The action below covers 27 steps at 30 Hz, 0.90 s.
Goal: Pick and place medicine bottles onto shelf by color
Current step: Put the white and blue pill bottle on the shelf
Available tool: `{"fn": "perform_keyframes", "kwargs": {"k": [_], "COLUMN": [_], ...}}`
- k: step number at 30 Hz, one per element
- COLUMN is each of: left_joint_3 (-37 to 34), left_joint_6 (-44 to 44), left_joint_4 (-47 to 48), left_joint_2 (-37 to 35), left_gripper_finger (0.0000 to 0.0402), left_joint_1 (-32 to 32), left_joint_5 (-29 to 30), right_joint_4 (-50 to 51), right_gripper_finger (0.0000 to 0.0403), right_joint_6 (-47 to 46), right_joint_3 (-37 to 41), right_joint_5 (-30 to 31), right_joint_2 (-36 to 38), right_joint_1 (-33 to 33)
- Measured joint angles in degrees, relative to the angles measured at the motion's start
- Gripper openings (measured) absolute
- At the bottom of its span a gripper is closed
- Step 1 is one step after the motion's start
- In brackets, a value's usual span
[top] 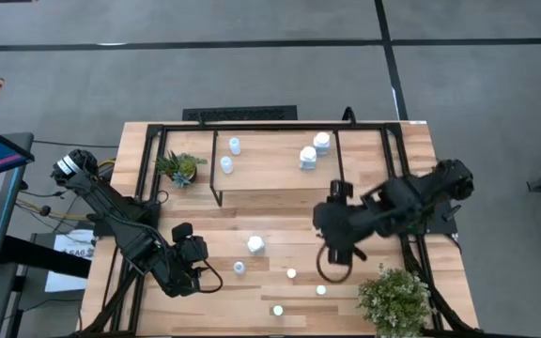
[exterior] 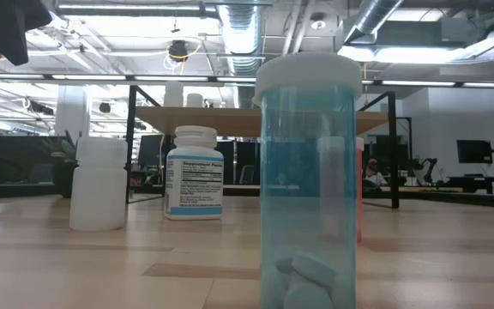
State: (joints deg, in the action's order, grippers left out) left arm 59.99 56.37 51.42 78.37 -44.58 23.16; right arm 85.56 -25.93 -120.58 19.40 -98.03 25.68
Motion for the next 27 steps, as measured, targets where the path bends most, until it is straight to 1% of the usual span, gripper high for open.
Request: {"fn": "perform_keyframes", "kwargs": {"k": [5, 8, 10, 14, 21, 23, 27], "left_joint_3": [0.0, 0.0, 0.0, 0.0, 0.0, 0.0, 0.0], "left_joint_6": [-0.1, -0.2, -0.2, -0.2, -0.6, -0.6, -0.6], "left_joint_4": [-0.1, -0.2, -0.3, -0.5, -1.2, -1.2, -1.3], "left_joint_2": [0.0, 0.0, 0.0, 0.0, 0.0, 0.0, 0.0], "left_gripper_finger": [0.0201, 0.0201, 0.0201, 0.0201, 0.0201, 0.0201, 0.0201], "left_joint_1": [0.0, 0.0, 0.0, 0.0, 0.0, 0.0, 0.0], "left_joint_5": [0.0, 0.0, 0.0, -0.1, -0.9, -0.9, -0.9], "right_joint_4": [-10.1, -17.5, -20.6, -23.0, -23.6, -24.6, -26.2], "right_gripper_finger": [0.0244, 0.0244, 0.0244, 0.0246, 0.0263, 0.0268, 0.0271], "right_joint_6": [-1.7, 2.0, 5.1, 7.9, 7.4, 8.5, 13.6], "right_joint_3": [0.0, -0.1, -0.1, -0.1, -0.1, -0.1, -0.2], "right_joint_5": [0.5, 0.3, -1.3, -6.2, -14.1, -15.1, -15.2], "right_joint_2": [-3.3, -6.5, -9.0, -13.3, -19.1, -20.5, -22.5], "right_joint_1": [2.2, 1.9, 1.3, -1.1, -6.8, -8.3, -9.5]}}
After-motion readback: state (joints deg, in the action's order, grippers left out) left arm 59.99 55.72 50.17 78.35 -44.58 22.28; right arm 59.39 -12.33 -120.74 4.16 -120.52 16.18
